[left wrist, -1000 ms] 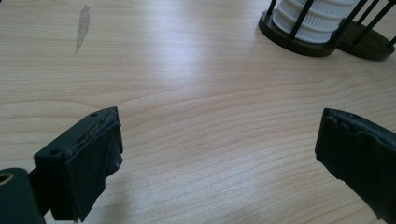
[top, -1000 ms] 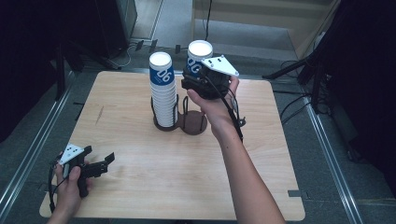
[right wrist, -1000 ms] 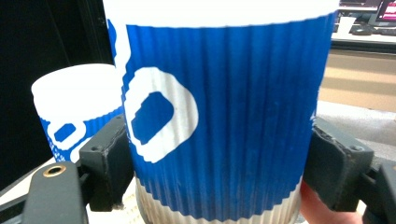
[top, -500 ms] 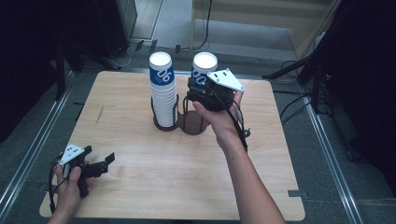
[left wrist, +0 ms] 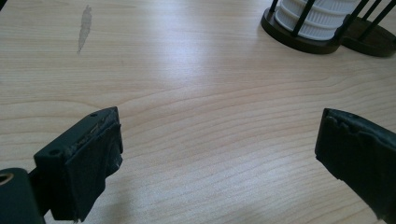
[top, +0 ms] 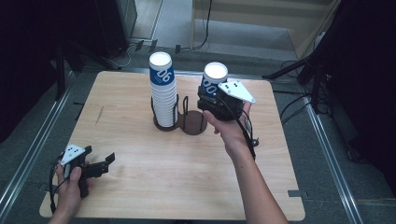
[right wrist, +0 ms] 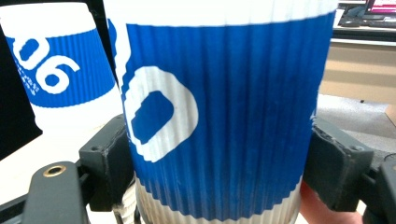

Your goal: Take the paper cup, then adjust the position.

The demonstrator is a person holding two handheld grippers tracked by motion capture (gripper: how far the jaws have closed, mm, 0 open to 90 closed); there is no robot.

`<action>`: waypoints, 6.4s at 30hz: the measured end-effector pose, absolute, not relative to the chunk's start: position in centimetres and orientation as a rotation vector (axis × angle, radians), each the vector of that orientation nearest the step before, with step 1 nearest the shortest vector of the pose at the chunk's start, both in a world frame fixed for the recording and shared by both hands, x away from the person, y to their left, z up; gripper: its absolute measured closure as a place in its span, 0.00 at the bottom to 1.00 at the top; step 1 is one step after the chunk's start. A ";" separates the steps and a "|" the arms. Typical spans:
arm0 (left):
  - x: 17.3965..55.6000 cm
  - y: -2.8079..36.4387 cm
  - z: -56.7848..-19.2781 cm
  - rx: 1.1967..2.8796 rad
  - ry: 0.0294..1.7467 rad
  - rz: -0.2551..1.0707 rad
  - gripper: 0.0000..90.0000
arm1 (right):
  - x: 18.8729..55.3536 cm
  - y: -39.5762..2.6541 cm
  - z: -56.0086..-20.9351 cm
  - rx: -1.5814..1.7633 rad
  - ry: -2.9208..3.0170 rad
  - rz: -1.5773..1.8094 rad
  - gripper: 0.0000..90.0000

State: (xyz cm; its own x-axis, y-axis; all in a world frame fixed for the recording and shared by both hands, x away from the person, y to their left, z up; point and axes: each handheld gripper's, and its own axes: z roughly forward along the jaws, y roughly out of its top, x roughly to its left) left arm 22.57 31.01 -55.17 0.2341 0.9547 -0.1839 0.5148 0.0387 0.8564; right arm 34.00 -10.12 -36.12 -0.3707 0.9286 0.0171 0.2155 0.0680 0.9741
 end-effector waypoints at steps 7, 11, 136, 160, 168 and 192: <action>22.6 30.9 -55.2 1.610 1.403 0.603 0.02 | 33.7 -11.1 -37.3 1.176 1.671 1.346 0.22; 22.7 31.0 -55.2 1.613 1.399 0.587 0.02 | 33.3 -11.7 -37.8 1.174 1.666 1.346 0.21; 25.5 15.4 -47.7 1.787 0.956 0.366 0.02 | 26.4 -10.0 -50.6 0.896 1.832 1.014 0.22; 25.0 14.5 -47.3 1.807 0.877 0.328 0.08 | 24.8 -7.7 -51.9 0.629 1.858 0.862 0.22; 24.8 14.0 -47.3 1.830 0.822 0.315 0.09 | 24.4 -7.1 -51.9 0.562 1.851 0.809 0.22; 24.3 13.4 -47.2 1.855 0.748 0.301 0.15 | 22.6 -5.2 -52.0 0.350 1.837 0.726 0.22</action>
State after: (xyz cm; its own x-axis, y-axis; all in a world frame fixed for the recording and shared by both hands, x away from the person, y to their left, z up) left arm 24.32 13.38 -47.19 0.7716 0.6213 -0.1365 0.3534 -0.2402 0.9041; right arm 22.58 -5.19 -52.02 -0.3786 0.5552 -0.7406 -0.1014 0.7704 0.6294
